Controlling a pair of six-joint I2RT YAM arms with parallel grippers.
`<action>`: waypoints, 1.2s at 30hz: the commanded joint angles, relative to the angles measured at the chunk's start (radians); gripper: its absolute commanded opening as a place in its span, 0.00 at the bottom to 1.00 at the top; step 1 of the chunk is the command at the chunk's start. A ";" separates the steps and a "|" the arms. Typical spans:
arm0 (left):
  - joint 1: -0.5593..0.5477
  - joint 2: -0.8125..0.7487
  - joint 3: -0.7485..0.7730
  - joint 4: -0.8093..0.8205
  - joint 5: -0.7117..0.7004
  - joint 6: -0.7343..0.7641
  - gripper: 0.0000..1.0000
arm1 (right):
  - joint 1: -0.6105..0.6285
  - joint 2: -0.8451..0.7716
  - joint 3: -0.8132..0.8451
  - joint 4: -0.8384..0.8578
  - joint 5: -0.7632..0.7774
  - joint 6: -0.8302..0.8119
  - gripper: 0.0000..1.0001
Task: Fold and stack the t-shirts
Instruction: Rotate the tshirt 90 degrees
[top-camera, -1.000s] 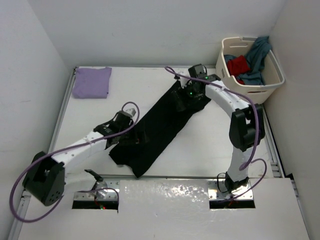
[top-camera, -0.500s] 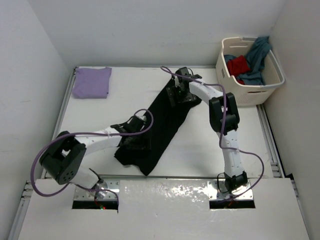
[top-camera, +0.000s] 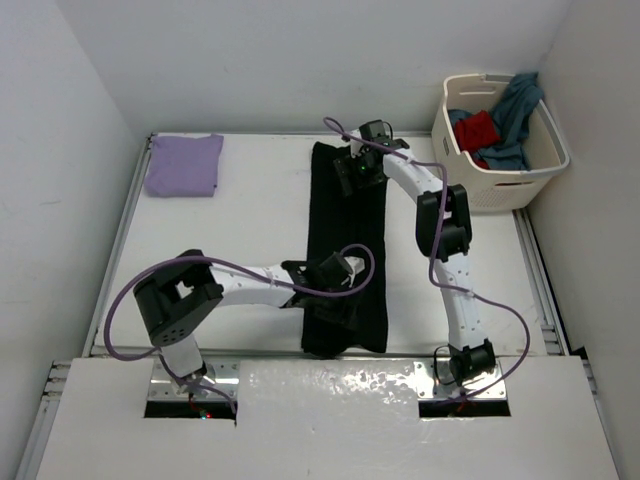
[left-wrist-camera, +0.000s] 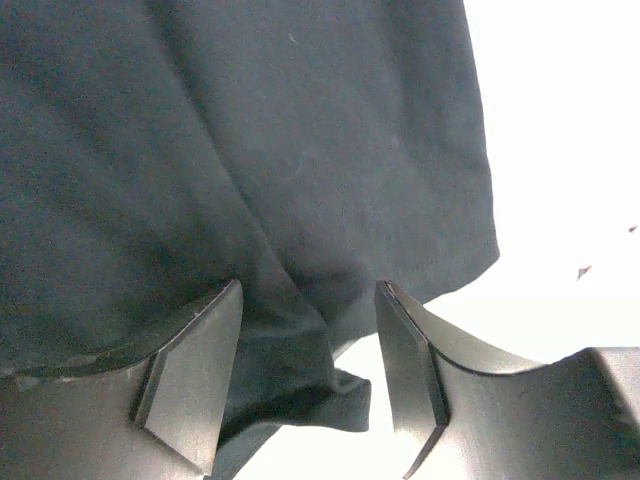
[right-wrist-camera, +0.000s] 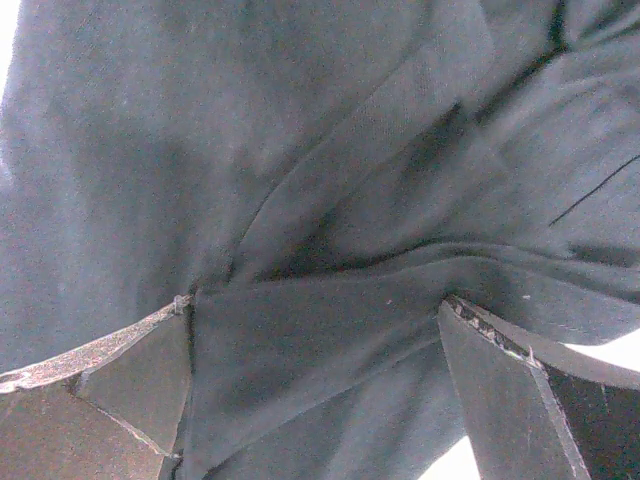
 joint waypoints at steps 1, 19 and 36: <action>-0.035 0.021 0.019 -0.144 0.013 -0.020 0.54 | -0.006 0.026 0.045 0.043 -0.044 -0.144 0.99; -0.029 -0.327 0.128 -0.282 -0.317 -0.011 1.00 | -0.002 -0.650 -0.342 0.032 -0.099 0.050 0.99; 0.215 -0.615 -0.469 0.011 -0.008 -0.192 0.99 | 0.149 -1.464 -1.605 0.166 -0.060 0.453 0.99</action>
